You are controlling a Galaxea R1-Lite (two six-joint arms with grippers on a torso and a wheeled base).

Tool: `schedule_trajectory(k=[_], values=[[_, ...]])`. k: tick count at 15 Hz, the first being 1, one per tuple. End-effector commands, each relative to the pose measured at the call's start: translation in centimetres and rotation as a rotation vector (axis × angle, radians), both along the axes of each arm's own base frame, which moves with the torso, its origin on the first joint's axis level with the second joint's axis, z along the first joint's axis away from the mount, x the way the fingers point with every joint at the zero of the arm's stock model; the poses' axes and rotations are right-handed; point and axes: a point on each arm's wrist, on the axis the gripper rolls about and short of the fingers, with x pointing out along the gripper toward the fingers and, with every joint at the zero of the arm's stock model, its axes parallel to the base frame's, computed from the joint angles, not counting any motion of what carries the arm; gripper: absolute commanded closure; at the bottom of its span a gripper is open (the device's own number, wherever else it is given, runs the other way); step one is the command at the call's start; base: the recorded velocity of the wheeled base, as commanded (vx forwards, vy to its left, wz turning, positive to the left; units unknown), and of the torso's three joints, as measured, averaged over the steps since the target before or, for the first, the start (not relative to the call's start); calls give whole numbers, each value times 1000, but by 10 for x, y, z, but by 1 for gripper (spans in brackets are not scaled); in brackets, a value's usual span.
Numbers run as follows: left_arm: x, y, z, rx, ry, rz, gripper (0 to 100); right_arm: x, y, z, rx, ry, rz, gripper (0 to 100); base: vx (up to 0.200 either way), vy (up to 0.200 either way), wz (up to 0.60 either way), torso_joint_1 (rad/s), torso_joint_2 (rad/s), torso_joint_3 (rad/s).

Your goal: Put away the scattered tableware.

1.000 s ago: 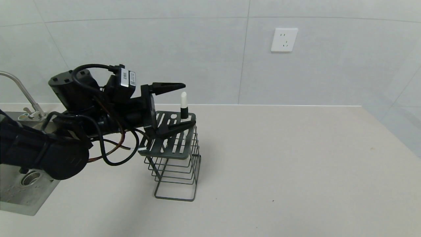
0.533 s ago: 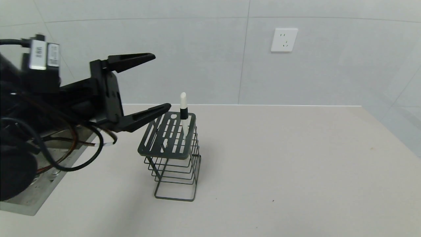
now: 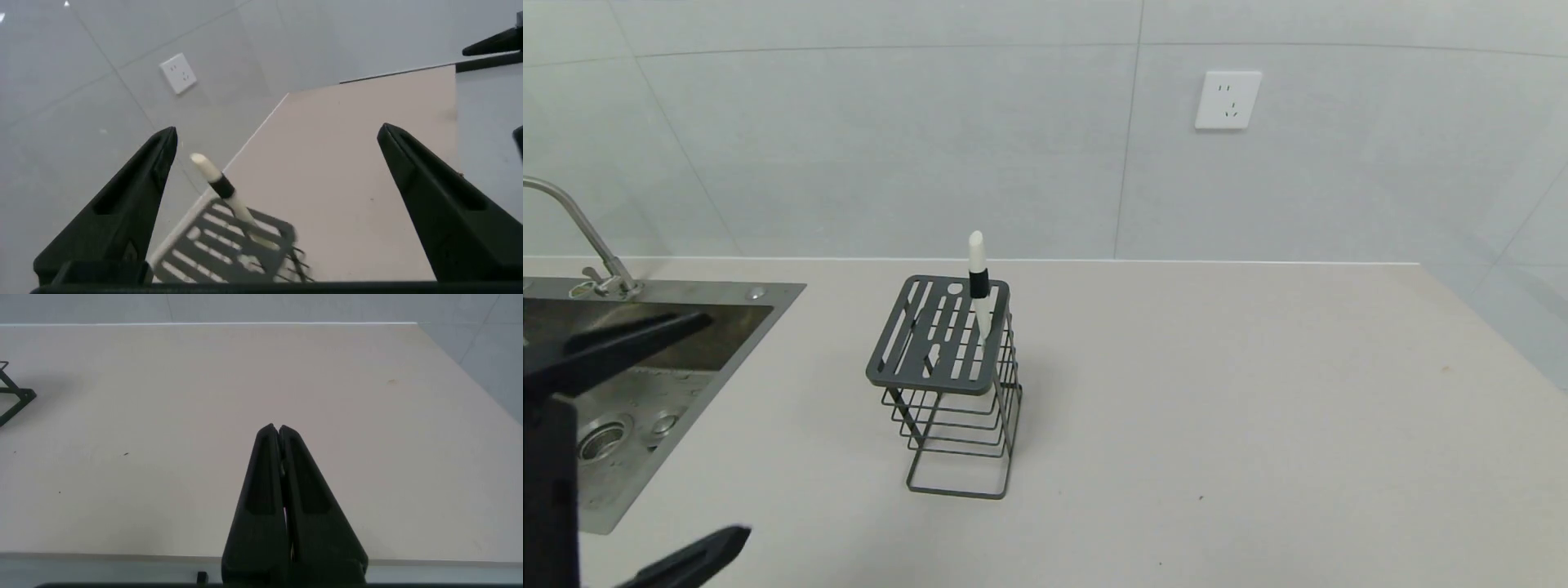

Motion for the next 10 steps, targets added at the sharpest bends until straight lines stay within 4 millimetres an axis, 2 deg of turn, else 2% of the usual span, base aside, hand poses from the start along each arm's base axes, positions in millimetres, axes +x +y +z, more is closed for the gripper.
schedule_trajectory(k=[1, 2, 3, 5, 6, 8, 10], values=[[-57, 17, -31, -38, 33, 108, 0, 0, 0, 0, 0, 1, 1, 100, 0, 0, 0, 0, 0, 0], [-68, 20, -38, -46, 50, 155, 0, 0, 0, 0, 0, 1, 1, 100, 0, 0, 0, 0, 0, 0], [-87, 26, -53, -51, 86, 232, 0, 0, 0, 0, 0, 1, 1, 100, 0, 0, 0, 0, 0, 0], [-104, 29, -77, -45, 154, 337, 0, 0, 0, 0, 0, 1, 1, 100, 0, 0, 0, 0, 0, 0], [-108, 29, -84, -42, 177, 378, 0, 0, 0, 0, 0, 1, 1, 100, 0, 0, 0, 0, 0, 0], [-104, 31, -95, -54, 233, 518, 0, 0, 0, 0, 0, 1, 1, 100, 0, 0, 0, 0, 0, 0], [-97, 34, -115, -54, 296, 676, 0, 0, 0, 0, 0, 1, 1, 100, 0, 0, 0, 0, 0, 0]])
